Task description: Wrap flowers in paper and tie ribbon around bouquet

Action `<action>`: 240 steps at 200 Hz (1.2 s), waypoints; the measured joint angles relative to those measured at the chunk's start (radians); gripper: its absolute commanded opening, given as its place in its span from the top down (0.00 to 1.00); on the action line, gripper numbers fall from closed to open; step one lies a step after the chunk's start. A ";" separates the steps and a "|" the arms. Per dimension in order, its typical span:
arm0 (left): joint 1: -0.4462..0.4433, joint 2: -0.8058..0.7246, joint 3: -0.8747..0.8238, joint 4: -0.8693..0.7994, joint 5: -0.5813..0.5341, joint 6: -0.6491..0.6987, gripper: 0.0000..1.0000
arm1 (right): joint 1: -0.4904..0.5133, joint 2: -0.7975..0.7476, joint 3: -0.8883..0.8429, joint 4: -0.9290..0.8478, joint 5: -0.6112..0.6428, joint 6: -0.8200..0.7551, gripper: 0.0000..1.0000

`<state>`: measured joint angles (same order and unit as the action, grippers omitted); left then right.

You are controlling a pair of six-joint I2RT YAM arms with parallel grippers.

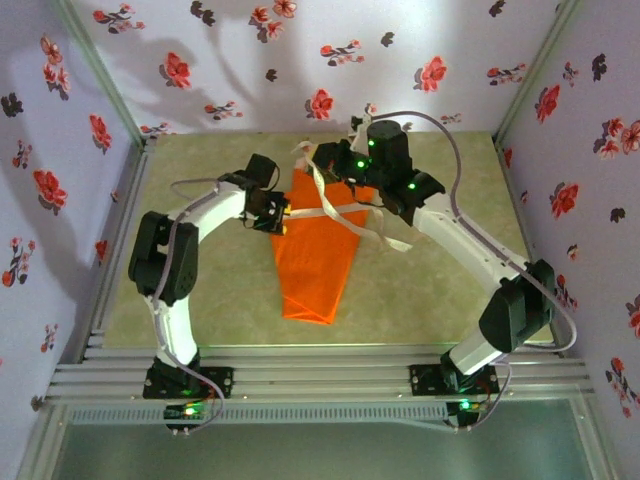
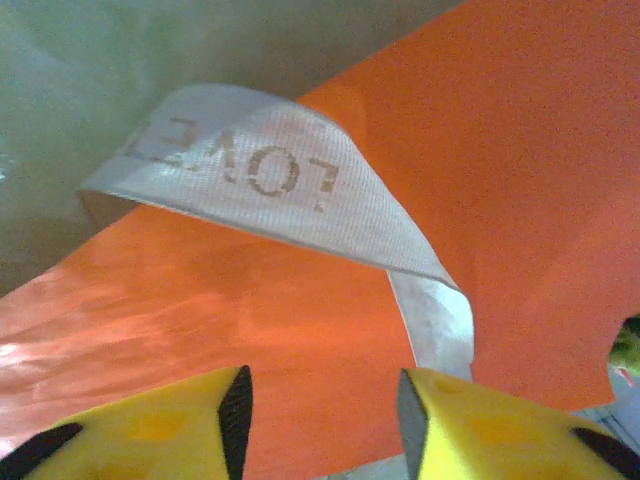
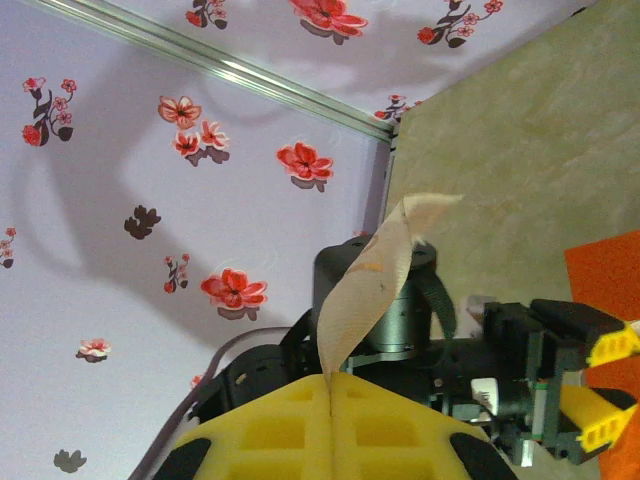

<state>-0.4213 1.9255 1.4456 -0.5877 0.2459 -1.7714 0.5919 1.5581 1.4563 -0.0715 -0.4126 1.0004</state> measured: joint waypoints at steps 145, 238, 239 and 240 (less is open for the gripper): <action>0.047 0.199 0.215 -0.158 -0.033 -0.214 0.76 | 0.000 -0.002 -0.026 0.009 0.000 0.007 1.00; 0.021 0.165 0.170 -0.047 -0.021 -0.098 1.00 | -0.016 0.009 -0.031 0.031 -0.004 0.060 1.00; 0.021 0.163 0.169 -0.045 -0.021 -0.097 1.00 | -0.016 0.010 -0.031 0.032 -0.004 0.060 1.00; 0.019 0.162 0.167 -0.043 -0.021 -0.095 1.00 | -0.016 0.011 -0.031 0.035 -0.004 0.061 1.00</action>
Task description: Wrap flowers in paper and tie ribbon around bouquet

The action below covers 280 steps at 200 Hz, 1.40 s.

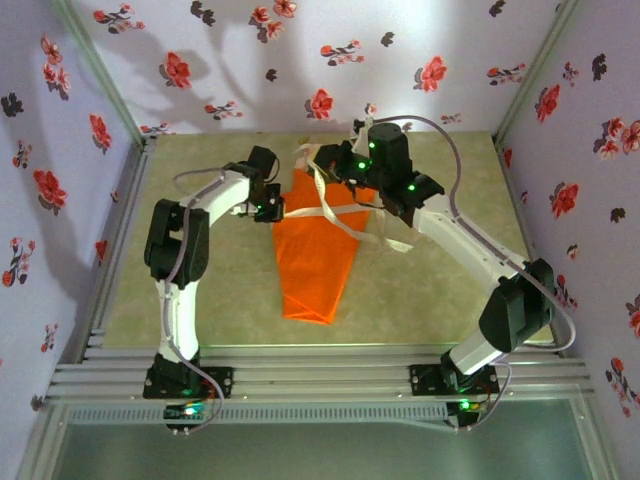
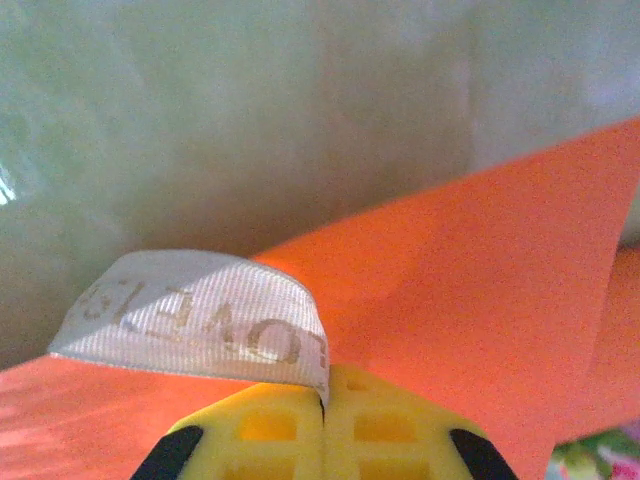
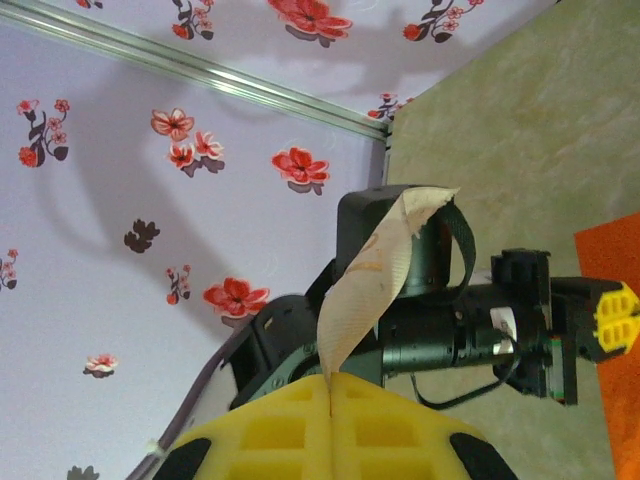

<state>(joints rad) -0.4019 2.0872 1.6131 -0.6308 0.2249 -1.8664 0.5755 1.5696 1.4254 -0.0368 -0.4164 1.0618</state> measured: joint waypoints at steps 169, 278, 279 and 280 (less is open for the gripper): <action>-0.083 -0.180 -0.148 0.109 0.063 0.266 1.00 | -0.093 0.563 0.355 -0.358 -0.041 -0.084 1.00; -0.083 -0.215 -0.205 0.070 0.048 0.336 1.00 | -0.084 0.737 0.529 -0.798 -0.148 -0.384 1.00; -0.083 -0.215 -0.205 0.070 0.048 0.337 1.00 | -0.084 0.735 0.526 -0.798 -0.149 -0.385 1.00; -0.083 -0.215 -0.205 0.070 0.047 0.337 1.00 | -0.083 0.733 0.519 -0.798 -0.150 -0.387 1.00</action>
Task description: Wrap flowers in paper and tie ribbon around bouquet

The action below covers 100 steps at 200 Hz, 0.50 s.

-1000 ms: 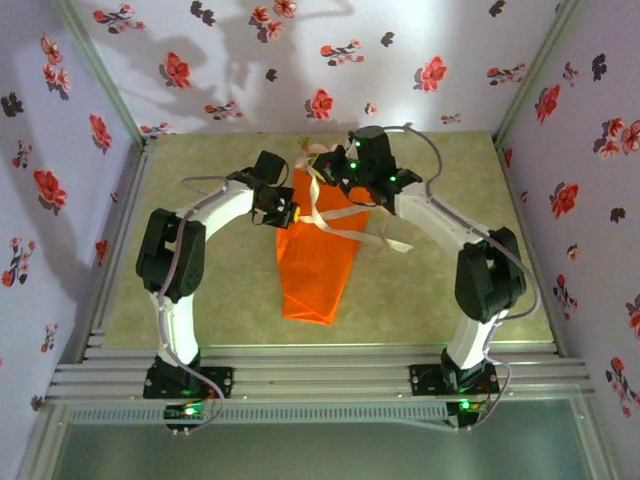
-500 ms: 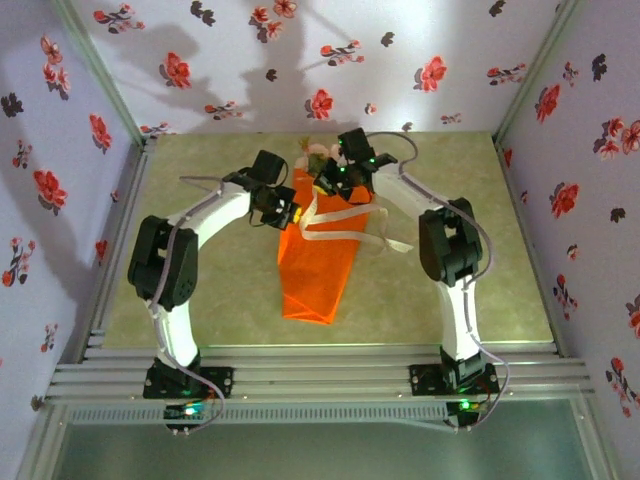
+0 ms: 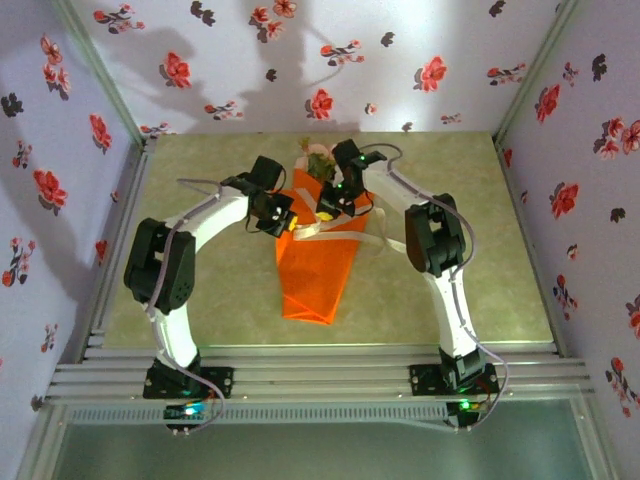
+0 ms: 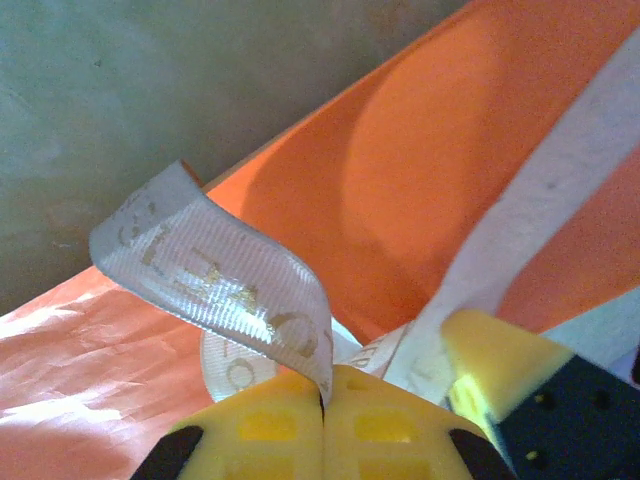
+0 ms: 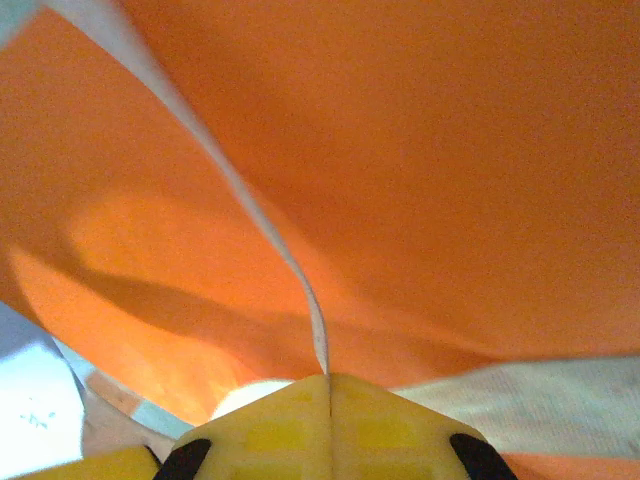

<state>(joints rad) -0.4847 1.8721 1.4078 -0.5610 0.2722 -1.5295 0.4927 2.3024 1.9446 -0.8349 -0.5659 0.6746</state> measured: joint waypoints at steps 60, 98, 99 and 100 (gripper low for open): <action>0.000 0.000 -0.001 0.000 -0.002 0.024 1.00 | 0.018 -0.200 -0.200 -0.011 -0.068 -0.048 1.00; 0.000 0.000 -0.001 0.000 -0.002 0.026 1.00 | 0.003 -0.174 -0.093 -0.076 -0.087 -0.074 1.00; 0.000 0.000 -0.001 0.000 -0.002 0.026 1.00 | 0.003 -0.170 -0.087 -0.079 -0.088 -0.075 1.00; 0.000 0.000 -0.001 0.000 -0.002 0.026 1.00 | 0.002 -0.166 -0.081 -0.082 -0.089 -0.076 1.00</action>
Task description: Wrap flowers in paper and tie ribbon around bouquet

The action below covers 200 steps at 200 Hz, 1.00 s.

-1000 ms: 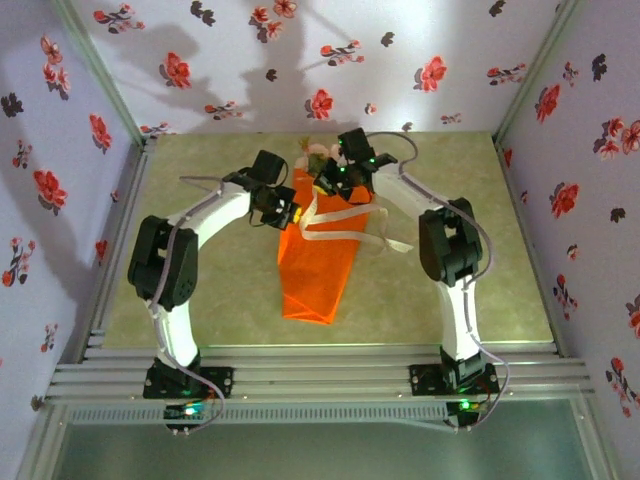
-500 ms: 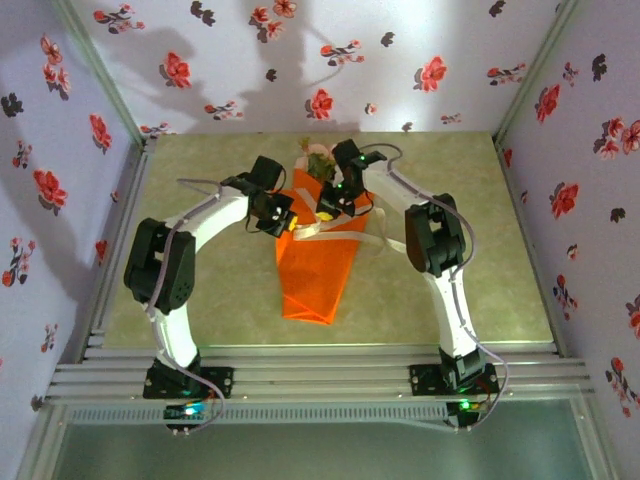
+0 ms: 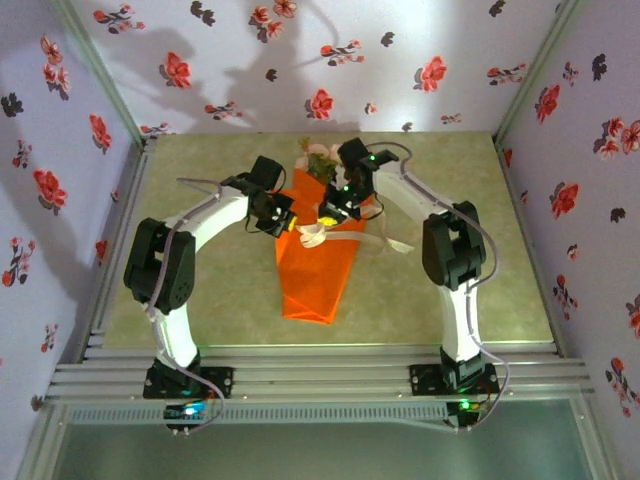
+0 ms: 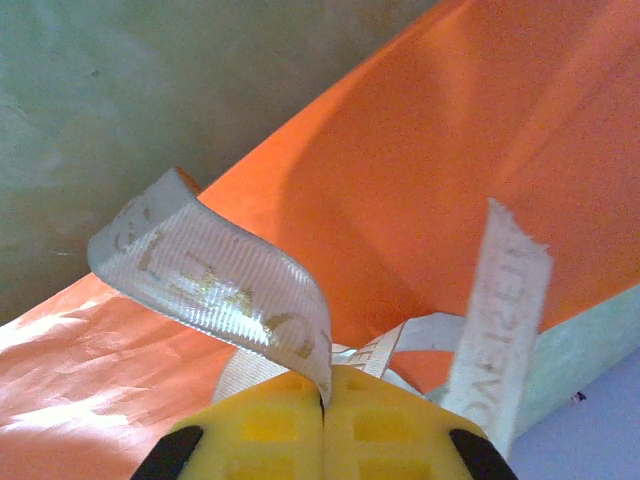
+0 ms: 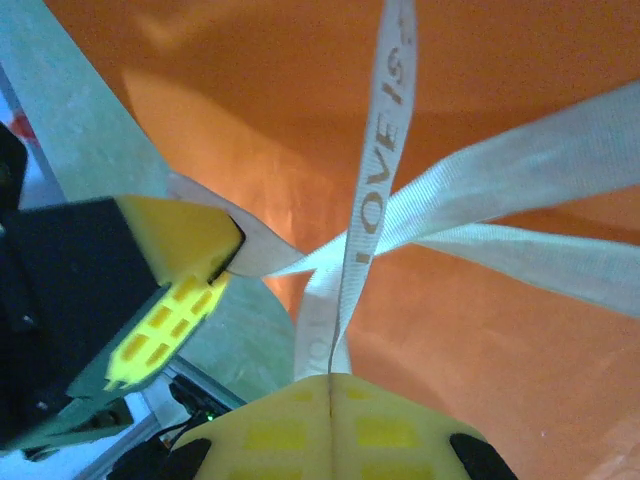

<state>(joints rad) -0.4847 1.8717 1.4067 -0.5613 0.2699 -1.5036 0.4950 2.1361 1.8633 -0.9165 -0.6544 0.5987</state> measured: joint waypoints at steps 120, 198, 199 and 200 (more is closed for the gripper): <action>0.000 0.001 0.000 0.000 0.001 0.000 1.00 | 0.002 -0.204 -0.251 0.204 0.327 0.079 0.53; 0.000 0.005 0.008 0.000 0.003 0.000 1.00 | 0.197 -0.313 -0.618 0.639 0.347 0.378 0.44; 0.000 0.005 0.008 0.000 0.004 0.000 1.00 | 0.196 -0.312 -0.623 0.649 0.348 0.389 0.44; 0.000 0.005 0.008 0.000 0.004 0.000 1.00 | 0.196 -0.312 -0.626 0.653 0.348 0.396 0.44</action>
<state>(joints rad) -0.4847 1.8763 1.4147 -0.5617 0.2737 -1.5032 0.6910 1.8236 1.2373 -0.2630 -0.3061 0.9947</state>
